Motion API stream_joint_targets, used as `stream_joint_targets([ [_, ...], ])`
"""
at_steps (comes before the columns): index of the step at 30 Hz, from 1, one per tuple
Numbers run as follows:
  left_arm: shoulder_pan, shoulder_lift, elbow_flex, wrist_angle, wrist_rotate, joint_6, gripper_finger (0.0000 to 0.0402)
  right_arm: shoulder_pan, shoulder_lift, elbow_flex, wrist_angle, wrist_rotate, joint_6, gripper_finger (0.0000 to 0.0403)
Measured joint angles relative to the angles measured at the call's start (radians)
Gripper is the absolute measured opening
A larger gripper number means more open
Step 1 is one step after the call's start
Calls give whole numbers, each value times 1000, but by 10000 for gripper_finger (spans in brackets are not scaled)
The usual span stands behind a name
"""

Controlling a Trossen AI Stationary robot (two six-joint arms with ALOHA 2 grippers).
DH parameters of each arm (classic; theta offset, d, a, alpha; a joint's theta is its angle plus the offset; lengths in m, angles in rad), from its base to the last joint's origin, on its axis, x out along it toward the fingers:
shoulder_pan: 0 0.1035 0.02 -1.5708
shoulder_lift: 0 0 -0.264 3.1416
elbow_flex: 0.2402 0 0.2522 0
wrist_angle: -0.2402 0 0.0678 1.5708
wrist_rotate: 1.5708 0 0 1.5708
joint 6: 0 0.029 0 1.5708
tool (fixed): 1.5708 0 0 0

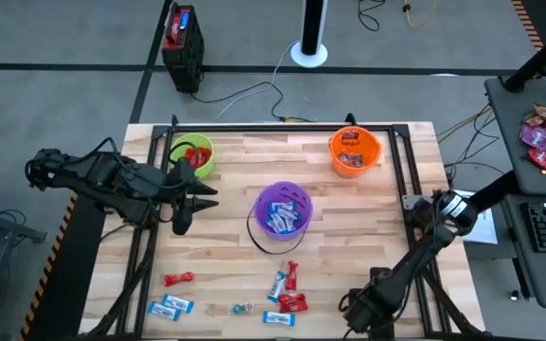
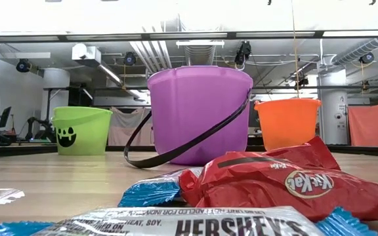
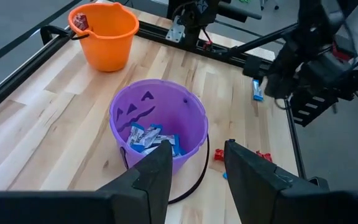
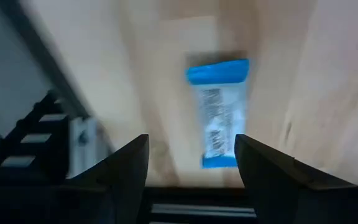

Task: Sort candy by brand, put in halloween buckets
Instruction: Put the white chocolate into the purple bucket

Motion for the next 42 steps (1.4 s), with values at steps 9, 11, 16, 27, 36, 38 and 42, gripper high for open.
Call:
stream_joint_targets([
  [9,0,11,0,29,-6,-1,129,-5,-4,-186,152,-7,30,221],
  [11,0,15,0,34,-7,-2,129,-6,-6,-205,179,-12,44,211],
  [16,0,28,0,37,-8,-9,129,-8,-13,-229,200,6,43,158],
  [27,0,77,0,46,-11,-4,129,-11,-91,-234,244,63,108,22],
  [36,0,78,0,26,138,19,130,-71,-328,-114,313,437,265,20],
  [38,0,79,-3,17,246,19,130,-116,-375,-68,354,650,231,20],
  [42,-11,82,-42,14,400,16,130,-233,-416,15,466,978,-5,20],
])
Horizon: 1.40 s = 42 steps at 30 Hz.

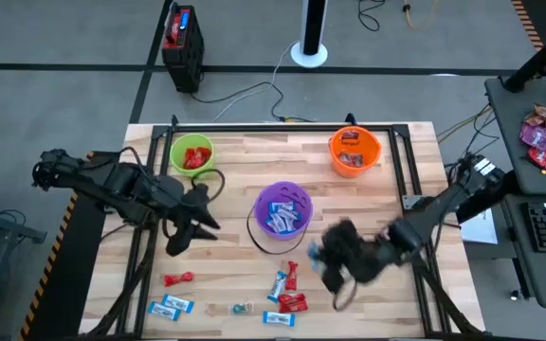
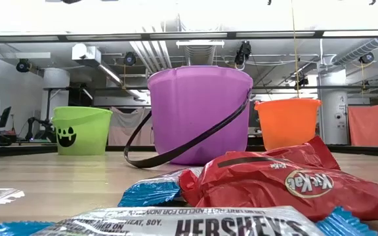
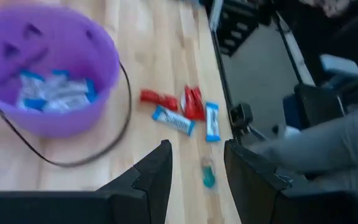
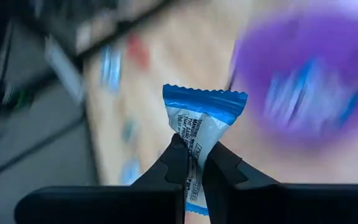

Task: Sort candy by brand, put in halloween buckets
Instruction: Put the white chocolate into the purple bucket, then put the blue gummy into the orange bucket

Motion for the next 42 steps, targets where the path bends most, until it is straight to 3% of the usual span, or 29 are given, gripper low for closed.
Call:
stream_joint_targets([
  [2,-17,0,-25,-2,19,-21,130,-73,2,42,50,76,-169,20],
  [7,-80,13,-78,16,19,-104,130,-257,40,110,68,89,-403,21],
  [10,-137,48,-79,42,19,-165,130,-340,49,110,65,5,-466,35],
  [14,-214,127,-79,124,-13,-233,130,-428,58,99,49,-181,-485,71],
  [16,-239,174,-79,148,-44,-286,131,-457,64,95,14,-207,-485,90],
  [21,-271,286,-79,165,-72,-399,143,-482,51,94,-41,-214,-552,130],
  [25,-317,381,-79,255,-70,-393,156,-481,33,95,-57,-217,-617,152],
  [34,-366,600,-79,366,-67,-479,204,-481,9,92,-84,-265,-662,177],
  [42,-377,751,-75,451,-67,-470,210,-474,7,84,-87,-266,-673,189],
])
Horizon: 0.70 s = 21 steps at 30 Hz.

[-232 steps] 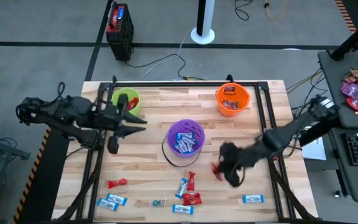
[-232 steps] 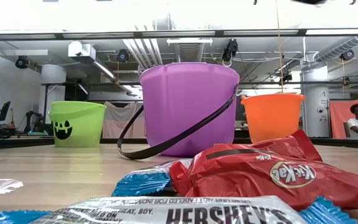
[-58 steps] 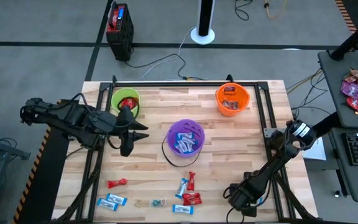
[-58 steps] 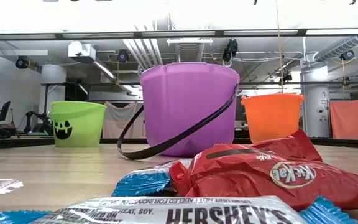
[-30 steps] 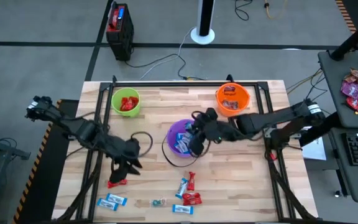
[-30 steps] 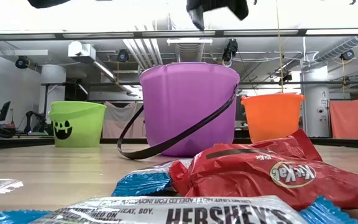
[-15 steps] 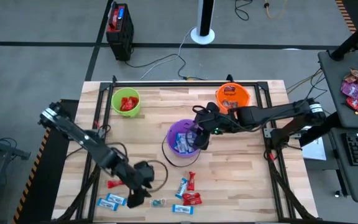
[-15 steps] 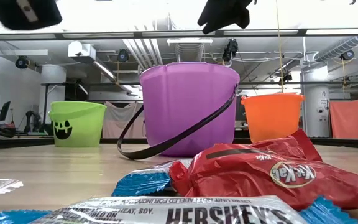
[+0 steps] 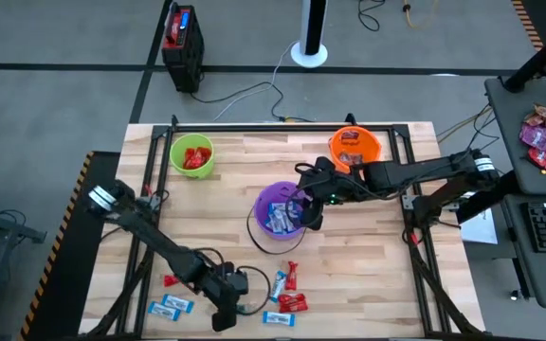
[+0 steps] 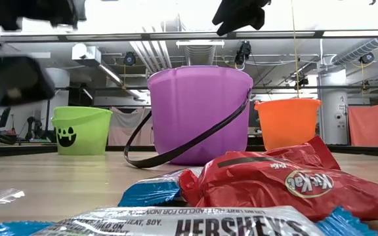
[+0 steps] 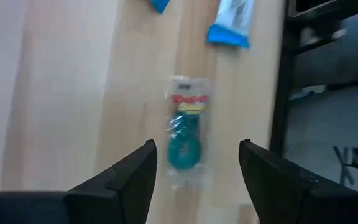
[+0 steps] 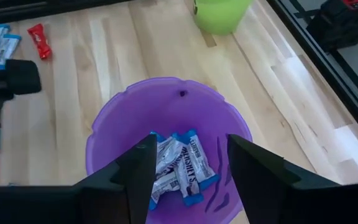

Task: Sort candy by brand, put in halloween buckets
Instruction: Put the blue gummy into the orange bucket

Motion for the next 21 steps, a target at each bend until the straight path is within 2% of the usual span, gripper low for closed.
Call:
stream_joint_targets([
  [6,0,78,0,18,-25,-1,209,7,0,-2,0,-1,2,189],
  [10,-2,96,2,18,-32,0,195,6,0,-2,0,0,3,189],
  [15,-8,108,5,2,-43,0,157,6,0,-4,-1,0,4,189],
  [21,-9,109,7,-70,-82,-24,87,6,0,-4,-1,0,5,189],
])
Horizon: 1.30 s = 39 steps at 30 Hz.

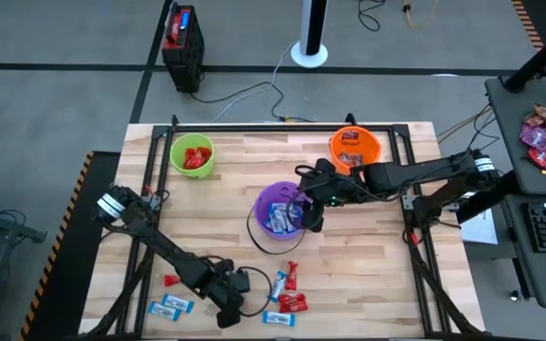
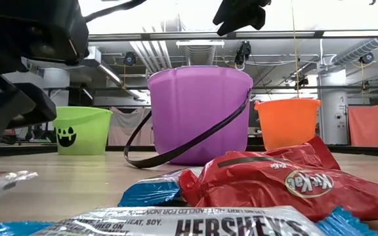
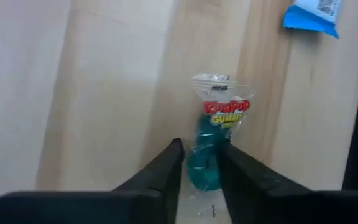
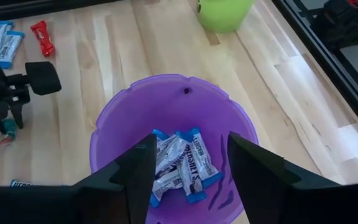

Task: Sort candy by brand, put in halloween buckets
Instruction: Put the blue gummy into the orange bucket

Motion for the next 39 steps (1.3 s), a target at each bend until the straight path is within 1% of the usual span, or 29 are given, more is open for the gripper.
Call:
stream_joint_targets([
  [4,0,-3,-3,2,-2,11,23,0,0,0,0,0,2,189],
  [6,-2,-9,-5,15,-3,18,7,0,0,0,0,0,2,189],
  [11,-4,-56,-13,5,-5,34,3,0,0,0,-1,0,4,189],
  [14,-4,-136,-11,-13,-9,49,1,0,-12,0,-2,0,16,189],
  [16,-3,-207,-11,-49,-25,49,0,2,-29,0,-1,-5,51,189],
  [19,15,-329,-11,-107,-75,40,0,2,-46,0,20,-74,176,189],
  [21,45,-415,-9,-141,-105,24,0,3,-48,0,31,-160,290,189],
  [23,86,-489,-8,-175,-128,20,0,5,-39,0,58,-240,419,189],
  [25,138,-553,-8,-183,-155,25,0,7,-22,0,96,-298,538,189],
  [27,195,-604,-8,-179,-190,48,0,11,8,0,172,-329,603,189],
  [30,255,-640,-8,-154,-270,119,0,11,45,2,300,-340,646,189],
  [33,284,-651,-3,-124,-342,183,0,4,74,15,402,-342,672,189],
  [37,306,-631,34,-122,-424,230,0,0,115,41,431,-337,666,189],
  [39,312,-611,56,-124,-442,260,0,-3,138,59,429,-334,649,189],
])
